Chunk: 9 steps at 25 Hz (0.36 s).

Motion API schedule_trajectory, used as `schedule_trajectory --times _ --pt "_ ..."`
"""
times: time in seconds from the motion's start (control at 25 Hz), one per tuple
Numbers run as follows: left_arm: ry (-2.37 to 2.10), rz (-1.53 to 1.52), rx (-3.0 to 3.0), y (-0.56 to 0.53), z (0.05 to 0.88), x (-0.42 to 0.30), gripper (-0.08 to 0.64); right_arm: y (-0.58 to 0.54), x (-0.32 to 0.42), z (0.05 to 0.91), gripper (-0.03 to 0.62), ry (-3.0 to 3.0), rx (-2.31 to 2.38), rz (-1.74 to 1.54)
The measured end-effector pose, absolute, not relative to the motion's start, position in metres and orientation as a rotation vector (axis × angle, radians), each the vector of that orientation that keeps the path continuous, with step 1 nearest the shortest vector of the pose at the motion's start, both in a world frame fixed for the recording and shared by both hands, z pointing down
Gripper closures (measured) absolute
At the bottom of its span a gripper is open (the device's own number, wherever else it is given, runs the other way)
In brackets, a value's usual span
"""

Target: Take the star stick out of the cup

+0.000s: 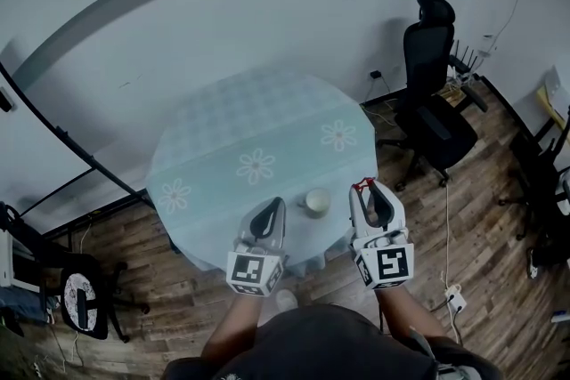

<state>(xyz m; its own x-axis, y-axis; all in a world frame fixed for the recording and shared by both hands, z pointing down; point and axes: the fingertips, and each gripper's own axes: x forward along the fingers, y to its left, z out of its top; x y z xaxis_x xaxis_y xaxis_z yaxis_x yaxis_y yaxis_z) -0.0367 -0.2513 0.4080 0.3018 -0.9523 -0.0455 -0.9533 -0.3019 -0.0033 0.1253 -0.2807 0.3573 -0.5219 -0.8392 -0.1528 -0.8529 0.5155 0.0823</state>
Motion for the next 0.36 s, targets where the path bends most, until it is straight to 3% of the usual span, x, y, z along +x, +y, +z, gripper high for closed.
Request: schedule_trajectory --times 0.36 --pt "1.853 0.048 -2.517 -0.240 0.414 -0.039 0.555 -0.275 0.120 0.363 0.468 2.669 -1.486 0.204"
